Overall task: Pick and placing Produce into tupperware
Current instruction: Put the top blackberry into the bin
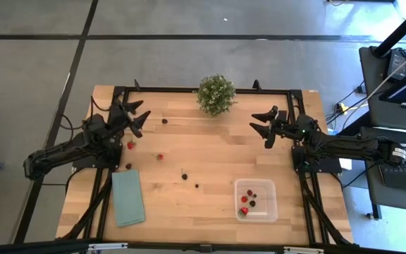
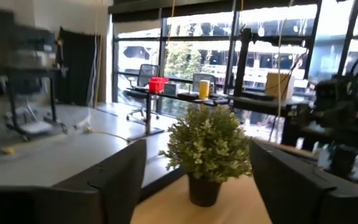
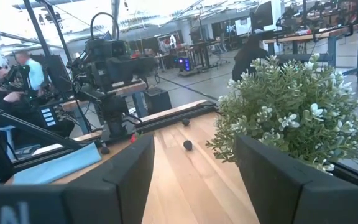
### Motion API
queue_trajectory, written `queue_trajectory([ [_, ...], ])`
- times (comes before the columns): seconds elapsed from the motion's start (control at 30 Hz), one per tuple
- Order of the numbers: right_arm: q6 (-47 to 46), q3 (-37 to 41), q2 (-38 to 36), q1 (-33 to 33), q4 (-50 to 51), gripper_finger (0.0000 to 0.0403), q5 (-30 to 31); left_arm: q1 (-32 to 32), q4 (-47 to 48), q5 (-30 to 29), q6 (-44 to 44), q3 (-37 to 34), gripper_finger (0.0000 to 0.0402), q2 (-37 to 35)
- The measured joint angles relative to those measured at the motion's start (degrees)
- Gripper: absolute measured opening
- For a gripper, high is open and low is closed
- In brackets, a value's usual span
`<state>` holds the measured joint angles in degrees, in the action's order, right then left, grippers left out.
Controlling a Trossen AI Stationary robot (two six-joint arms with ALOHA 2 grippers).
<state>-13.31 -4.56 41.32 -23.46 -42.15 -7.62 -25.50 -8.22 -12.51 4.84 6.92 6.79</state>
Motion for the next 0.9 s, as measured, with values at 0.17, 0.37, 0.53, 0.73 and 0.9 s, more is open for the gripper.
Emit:
queue_trajectory([
  [0.17, -0.06, 0.00, 0.00, 0.00, 0.04, 0.0226, 0.00, 0.00, 0.01, -0.01, 2.21, 0.01, 0.0301, 0.22],
  [0.37, 0.06, 0.00, 0.00, 0.00, 0.04, 0.0226, 0.02, -0.05, 6.86, -1.52, 7.97, 3.70, 0.0295, 5.07],
  [0.53, 0.28, 0.00, 0.02, 0.00, 0.04, 0.0226, 0.03, -0.98, 18.49, -1.31, 8.79, 11.68, 0.0287, 16.30],
  [0.73, 0.01, 0.00, 0.02, 0.00, 0.04, 0.0226, 0.04, -3.74, 27.34, 3.46, -1.25, 22.56, 0.0285, 30.97],
  [0.9, 0.03, -0.02, 0.02, 0.00, 0.04, 0.0226, 0.04, -9.42, 35.70, 8.36, -3.89, 30.96, 0.0285, 42.86],
])
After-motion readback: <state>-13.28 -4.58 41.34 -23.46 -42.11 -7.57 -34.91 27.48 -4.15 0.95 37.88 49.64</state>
